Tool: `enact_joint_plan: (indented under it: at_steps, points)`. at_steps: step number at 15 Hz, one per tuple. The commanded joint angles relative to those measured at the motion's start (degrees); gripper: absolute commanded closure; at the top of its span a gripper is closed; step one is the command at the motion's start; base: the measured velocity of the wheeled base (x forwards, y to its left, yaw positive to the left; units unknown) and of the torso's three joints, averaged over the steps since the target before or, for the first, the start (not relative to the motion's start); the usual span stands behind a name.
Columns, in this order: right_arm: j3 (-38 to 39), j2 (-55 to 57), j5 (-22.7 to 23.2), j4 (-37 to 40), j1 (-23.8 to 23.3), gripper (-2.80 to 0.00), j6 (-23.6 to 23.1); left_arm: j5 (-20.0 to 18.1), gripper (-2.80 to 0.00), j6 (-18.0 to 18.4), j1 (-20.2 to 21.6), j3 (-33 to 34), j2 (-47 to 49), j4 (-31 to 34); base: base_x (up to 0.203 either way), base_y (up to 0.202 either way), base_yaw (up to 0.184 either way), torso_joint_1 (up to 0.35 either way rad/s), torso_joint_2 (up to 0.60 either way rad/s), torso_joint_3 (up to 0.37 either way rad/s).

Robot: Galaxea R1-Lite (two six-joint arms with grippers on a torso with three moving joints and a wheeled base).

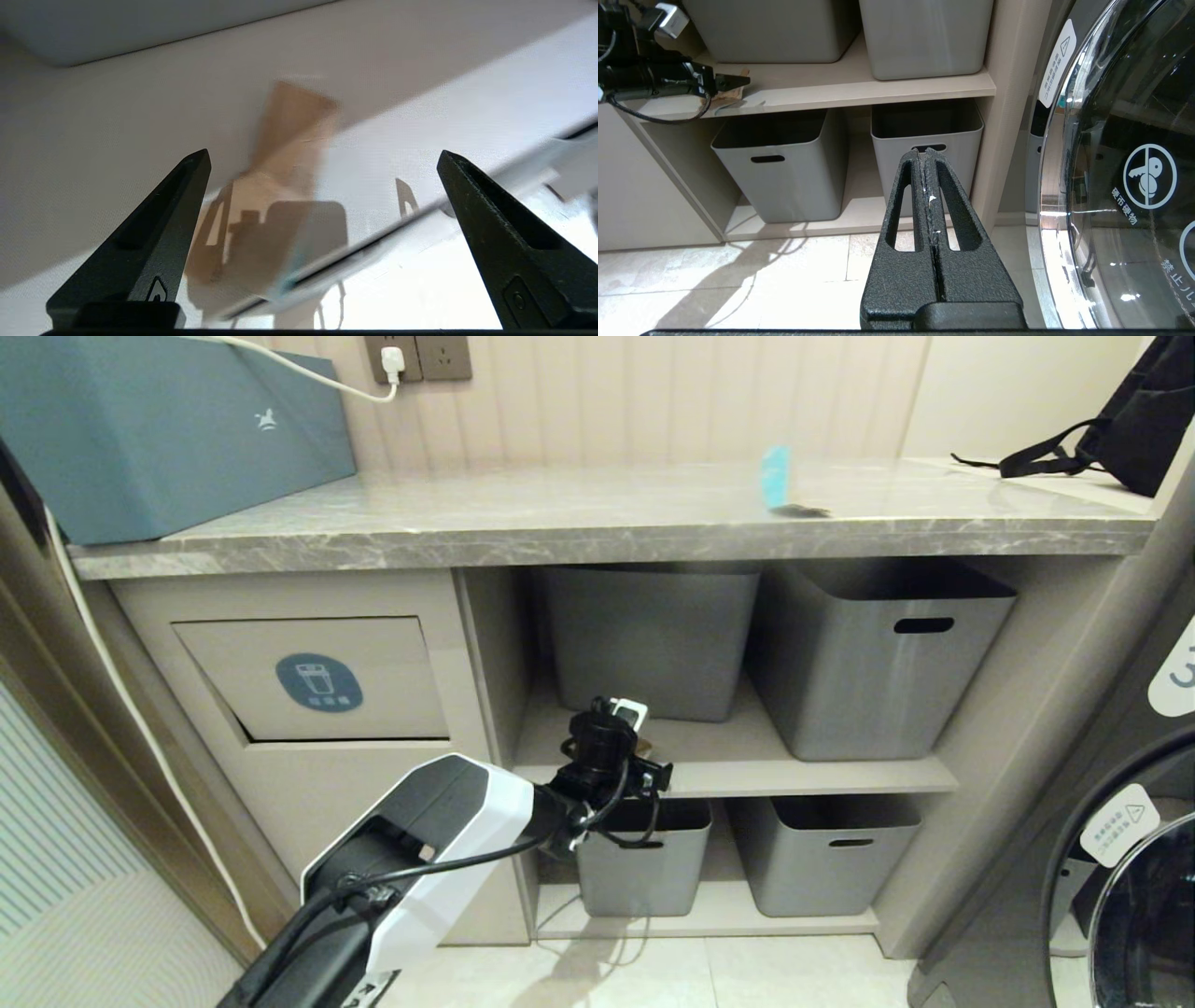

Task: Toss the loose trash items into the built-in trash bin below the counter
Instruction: Pick up the garbage

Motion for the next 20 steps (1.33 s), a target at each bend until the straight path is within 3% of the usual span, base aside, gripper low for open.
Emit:
enact_joint_plan:
  at_steps: [1,5,7,9,15,20]
  points:
    - [0.09,0.06,-0.01,-0.02,0.00,0.00,0.01,-0.02,-2.80,0.18,0.78,0.04,1.52,-1.24,0.000,0.000,0.000,0.000,0.00,0.000]
    - [0.09,0.06,-0.01,-0.02,0.00,0.00,0.01,-0.43,-2.80,0.23,1.75,-0.04,4.38,-7.40,0.000,0.000,0.000,0.000,0.00,0.000]
    - [0.09,0.06,-0.01,-0.02,0.00,0.00,0.01,-2.83,-2.80,0.13,2.22,-0.05,4.70,-8.24,0.000,0.000,0.000,0.000,0.00,0.000]
    - [0.09,0.06,-0.01,-0.02,0.00,0.00,0.01,-2.82,-2.80,0.82,2.70,-0.05,4.70,-7.86,0.000,0.000,0.000,0.000,0.00,0.000]
    - [0.09,0.06,-0.01,-0.02,0.00,0.00,0.01,0.70,-2.80,7.41,4.82,-0.05,3.75,-5.23,0.000,0.000,0.000,0.000,0.00,0.000]
    - [0.09,0.06,-0.01,-0.02,0.00,0.00,0.01,8.31,-2.80,11.54,5.11,-0.05,3.73,-4.43,0.000,0.000,0.000,0.000,0.00,0.000]
